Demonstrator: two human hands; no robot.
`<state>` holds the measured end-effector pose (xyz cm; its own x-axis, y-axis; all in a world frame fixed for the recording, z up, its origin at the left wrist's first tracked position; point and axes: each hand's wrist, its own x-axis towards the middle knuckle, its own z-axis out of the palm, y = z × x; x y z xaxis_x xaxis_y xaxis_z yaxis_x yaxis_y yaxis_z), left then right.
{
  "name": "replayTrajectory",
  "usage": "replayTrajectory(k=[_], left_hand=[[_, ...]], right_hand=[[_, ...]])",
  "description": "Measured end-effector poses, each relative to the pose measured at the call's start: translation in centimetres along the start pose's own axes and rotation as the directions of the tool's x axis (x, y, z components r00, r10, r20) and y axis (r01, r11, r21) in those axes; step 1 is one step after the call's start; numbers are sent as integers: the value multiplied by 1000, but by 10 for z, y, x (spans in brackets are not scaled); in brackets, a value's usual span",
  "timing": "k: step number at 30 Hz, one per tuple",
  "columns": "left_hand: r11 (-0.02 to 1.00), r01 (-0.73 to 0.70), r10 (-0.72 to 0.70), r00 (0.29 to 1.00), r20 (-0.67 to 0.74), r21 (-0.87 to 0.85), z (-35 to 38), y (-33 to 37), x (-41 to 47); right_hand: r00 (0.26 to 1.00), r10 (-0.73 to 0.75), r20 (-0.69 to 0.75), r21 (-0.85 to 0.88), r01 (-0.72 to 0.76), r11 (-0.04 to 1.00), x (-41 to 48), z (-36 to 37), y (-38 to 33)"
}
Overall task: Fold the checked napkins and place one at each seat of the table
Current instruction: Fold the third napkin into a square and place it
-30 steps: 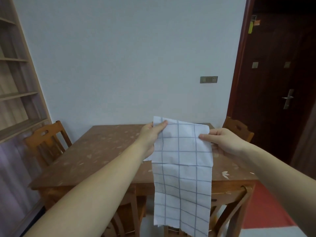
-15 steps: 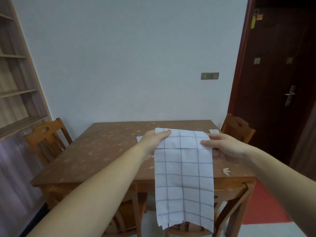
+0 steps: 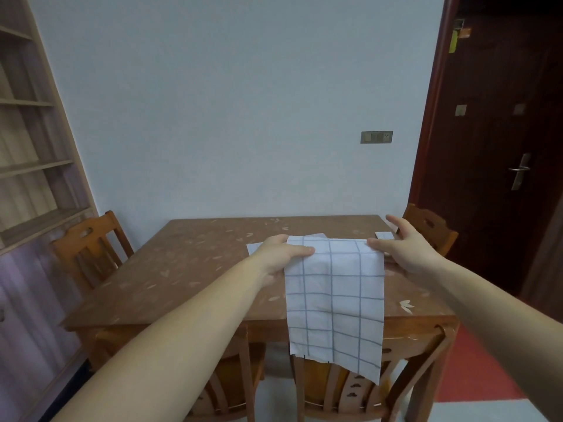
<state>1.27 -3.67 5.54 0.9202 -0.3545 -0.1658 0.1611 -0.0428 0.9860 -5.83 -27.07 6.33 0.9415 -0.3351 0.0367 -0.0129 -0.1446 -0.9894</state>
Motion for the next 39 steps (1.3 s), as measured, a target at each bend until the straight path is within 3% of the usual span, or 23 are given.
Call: replayTrajectory(k=[3, 6, 11, 14, 16, 18, 26, 30, 35, 39], left_hand=[[1000, 10, -8, 998, -67, 29, -1, -2, -2], [1000, -2, 2, 1000, -25, 24, -2, -3, -4], [979, -143, 143, 990, 9, 144, 1, 4, -16], [970, -214, 223, 972, -70, 115, 1, 5, -17], [964, -239, 251, 961, -112, 113, 0, 6, -18], [960, -252, 267, 955, -132, 122, -2, 6, -19], [926, -287, 336, 922, -191, 245, -2, 13, -28], [903, -281, 355, 915, -194, 326, -7, 14, -30], [852, -297, 397, 903, -165, 431, -14, 19, -30], [791, -315, 443, 886, -135, 525, -17, 23, -33]], right_hand=[[1000, -2, -31, 0, 2, 1000, 2, -1, 2], [999, -18, -50, 0, 18, 1000, -1, -1, 2], [994, -98, -37, 102, 102, 990, -9, -5, -4], [982, -168, 83, -54, 173, 983, -17, -8, -7], [970, -223, 96, -241, 239, 941, -20, -9, -10], [963, -259, 68, -305, 267, 914, -21, -10, -13], [940, -328, -96, -184, 307, 934, -20, -6, -21], [936, -337, -102, -178, 317, 932, -22, -5, -27], [916, -401, -10, -434, 357, 827, -22, -7, -31], [877, -477, 60, -638, 401, 657, -23, -6, -31]])
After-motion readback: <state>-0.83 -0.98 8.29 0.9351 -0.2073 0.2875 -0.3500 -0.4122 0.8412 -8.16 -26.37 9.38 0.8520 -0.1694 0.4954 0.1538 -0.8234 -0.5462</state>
